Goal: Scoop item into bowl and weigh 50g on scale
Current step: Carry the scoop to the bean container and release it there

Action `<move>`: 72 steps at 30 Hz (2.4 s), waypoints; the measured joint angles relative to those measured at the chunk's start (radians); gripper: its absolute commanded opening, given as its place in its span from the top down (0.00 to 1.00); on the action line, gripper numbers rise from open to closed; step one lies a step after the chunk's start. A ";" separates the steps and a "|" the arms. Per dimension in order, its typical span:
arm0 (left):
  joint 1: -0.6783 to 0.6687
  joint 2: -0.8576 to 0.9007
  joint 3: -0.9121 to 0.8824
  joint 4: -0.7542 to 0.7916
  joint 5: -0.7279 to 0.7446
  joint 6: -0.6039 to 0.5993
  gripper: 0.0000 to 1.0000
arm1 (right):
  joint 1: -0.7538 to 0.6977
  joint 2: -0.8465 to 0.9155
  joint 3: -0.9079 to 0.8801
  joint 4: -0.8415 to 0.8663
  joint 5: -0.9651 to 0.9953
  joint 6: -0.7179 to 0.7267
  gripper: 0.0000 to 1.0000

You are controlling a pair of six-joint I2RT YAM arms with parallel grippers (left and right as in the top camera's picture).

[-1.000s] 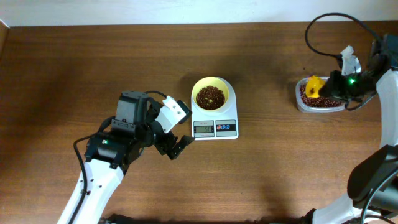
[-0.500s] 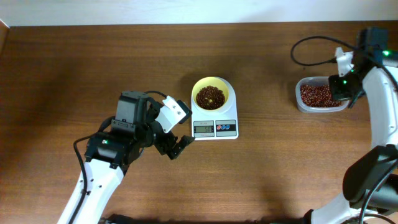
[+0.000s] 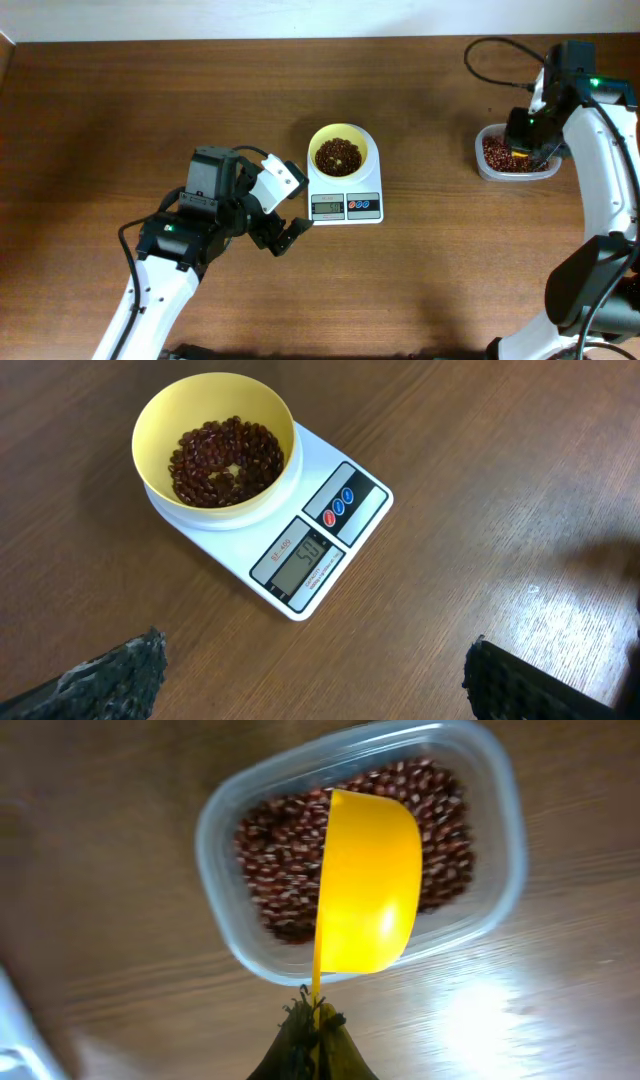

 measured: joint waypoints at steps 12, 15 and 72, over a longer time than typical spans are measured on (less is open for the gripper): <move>0.000 0.000 0.000 0.000 0.000 0.000 0.01 | 0.000 0.000 -0.064 0.113 -0.051 0.610 0.96; 0.000 0.000 0.000 0.000 0.000 0.000 0.01 | 0.000 0.000 -0.104 0.130 -0.051 0.661 0.96; 0.000 0.000 -0.001 0.000 0.000 0.000 0.01 | -0.127 -0.006 0.293 -0.443 -0.102 -0.177 0.01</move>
